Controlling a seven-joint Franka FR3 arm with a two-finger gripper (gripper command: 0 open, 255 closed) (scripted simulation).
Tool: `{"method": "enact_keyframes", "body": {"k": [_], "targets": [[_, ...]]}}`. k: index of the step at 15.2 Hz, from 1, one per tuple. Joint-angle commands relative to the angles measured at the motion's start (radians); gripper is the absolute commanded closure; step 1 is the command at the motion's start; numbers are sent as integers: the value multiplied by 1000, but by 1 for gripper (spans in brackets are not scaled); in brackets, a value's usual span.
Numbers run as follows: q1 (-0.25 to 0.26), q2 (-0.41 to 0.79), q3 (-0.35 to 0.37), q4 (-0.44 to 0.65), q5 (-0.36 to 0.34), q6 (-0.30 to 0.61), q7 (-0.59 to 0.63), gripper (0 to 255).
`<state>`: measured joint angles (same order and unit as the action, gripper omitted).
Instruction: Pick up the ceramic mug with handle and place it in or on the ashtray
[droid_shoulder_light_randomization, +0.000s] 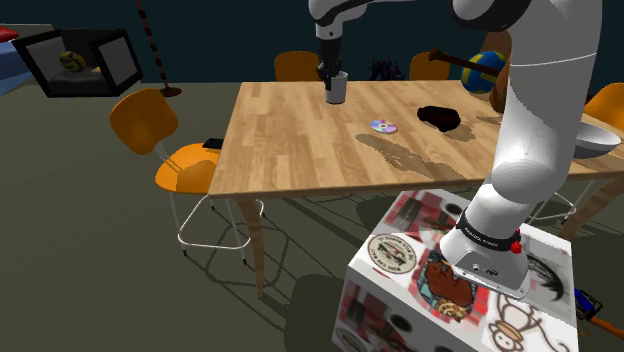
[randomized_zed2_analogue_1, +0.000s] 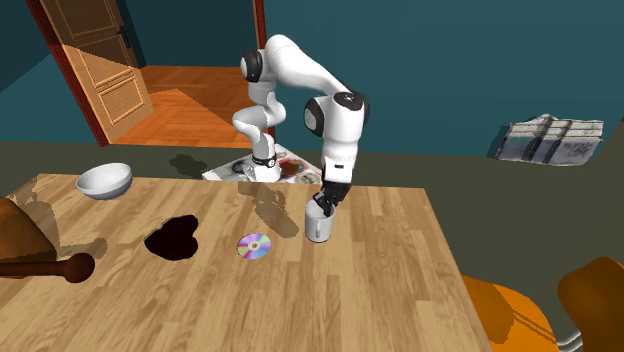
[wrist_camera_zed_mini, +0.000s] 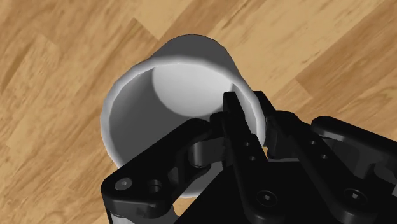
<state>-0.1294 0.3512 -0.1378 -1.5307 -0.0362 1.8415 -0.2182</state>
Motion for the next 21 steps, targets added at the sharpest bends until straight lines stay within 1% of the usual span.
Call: {"method": "enact_keyframes", "body": {"k": [1,2,7,12,16,21], "targets": [[1,-6,0,19,-1,-26,0,255],[1,-7,0,31,-1,-38,-1,255],[-50,-118,-34,-121,-11,10,-84,255],[-103,-206,-75,-234,-24,43,-174,255],[-146,-261,-111,-299,-34,61,-251,255],[-203,-309,-162,-354,-47,77,-353,255]]}}
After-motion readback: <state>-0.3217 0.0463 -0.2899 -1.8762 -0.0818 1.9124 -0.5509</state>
